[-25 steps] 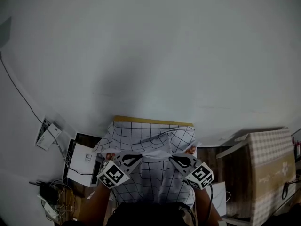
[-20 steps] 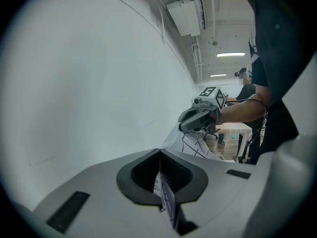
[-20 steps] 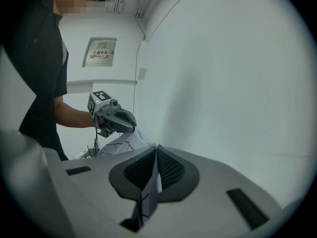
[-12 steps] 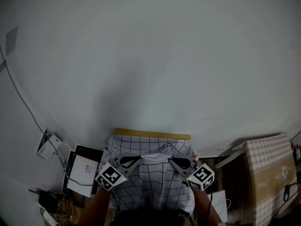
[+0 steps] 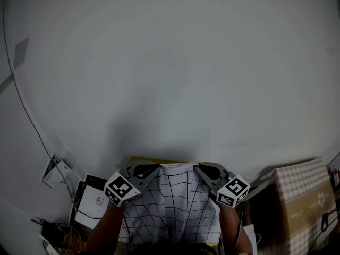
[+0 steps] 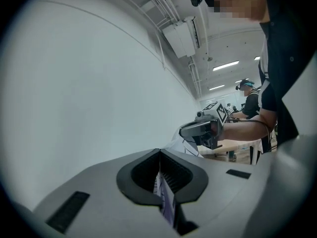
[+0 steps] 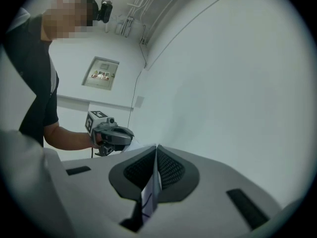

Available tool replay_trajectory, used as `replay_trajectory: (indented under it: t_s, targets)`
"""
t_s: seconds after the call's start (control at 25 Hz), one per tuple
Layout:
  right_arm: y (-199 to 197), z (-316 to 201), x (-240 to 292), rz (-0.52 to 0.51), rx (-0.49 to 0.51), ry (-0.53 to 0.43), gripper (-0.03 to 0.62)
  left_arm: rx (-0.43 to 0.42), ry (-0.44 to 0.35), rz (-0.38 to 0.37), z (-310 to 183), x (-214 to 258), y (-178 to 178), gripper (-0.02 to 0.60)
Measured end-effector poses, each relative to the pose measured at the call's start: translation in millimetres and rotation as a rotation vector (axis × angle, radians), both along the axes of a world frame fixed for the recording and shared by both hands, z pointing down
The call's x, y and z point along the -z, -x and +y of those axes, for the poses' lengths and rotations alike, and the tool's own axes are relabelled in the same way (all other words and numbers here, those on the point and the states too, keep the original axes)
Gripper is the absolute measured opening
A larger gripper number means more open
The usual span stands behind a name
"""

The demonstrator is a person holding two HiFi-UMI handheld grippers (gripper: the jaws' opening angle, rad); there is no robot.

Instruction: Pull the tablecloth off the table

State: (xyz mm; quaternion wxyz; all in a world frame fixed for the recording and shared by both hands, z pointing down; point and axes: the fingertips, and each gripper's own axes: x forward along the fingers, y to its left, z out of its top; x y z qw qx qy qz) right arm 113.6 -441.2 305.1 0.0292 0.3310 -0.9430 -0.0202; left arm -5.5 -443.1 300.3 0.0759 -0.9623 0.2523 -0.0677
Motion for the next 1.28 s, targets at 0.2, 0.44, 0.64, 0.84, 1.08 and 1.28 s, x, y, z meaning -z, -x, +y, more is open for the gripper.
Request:
replay_trajectory:
  t_s: [0.2,0.44,0.64,0.84,1.08,1.28]
  targets:
    - [-1,-9,51,-0.005,0.007,-0.084,0.021,-0.009,-0.084,0.009,-7,44,0,0.015]
    - [-5,-6,89,-0.034,0.007,-0.134,0.021,-0.012,-0.142,0.014,-7,81,-3,0.015]
    - [-7,2,111,-0.043,0.01,-0.173,0.021,-0.026,-0.188,0.053,-7,108,-5,0.015]
    - [-11,7,139,-0.067,0.007,-0.22,0.021,-0.04,-0.22,0.093,-10,144,-11,0.015]
    - [-17,10,173,-0.082,-0.002,-0.273,0.021,-0.058,-0.267,0.15,-4,182,-16,0.015]
    - [-14,15,194,-0.079,-0.003,-0.322,0.021,-0.06,-0.312,0.183,1,209,-14,0.015]
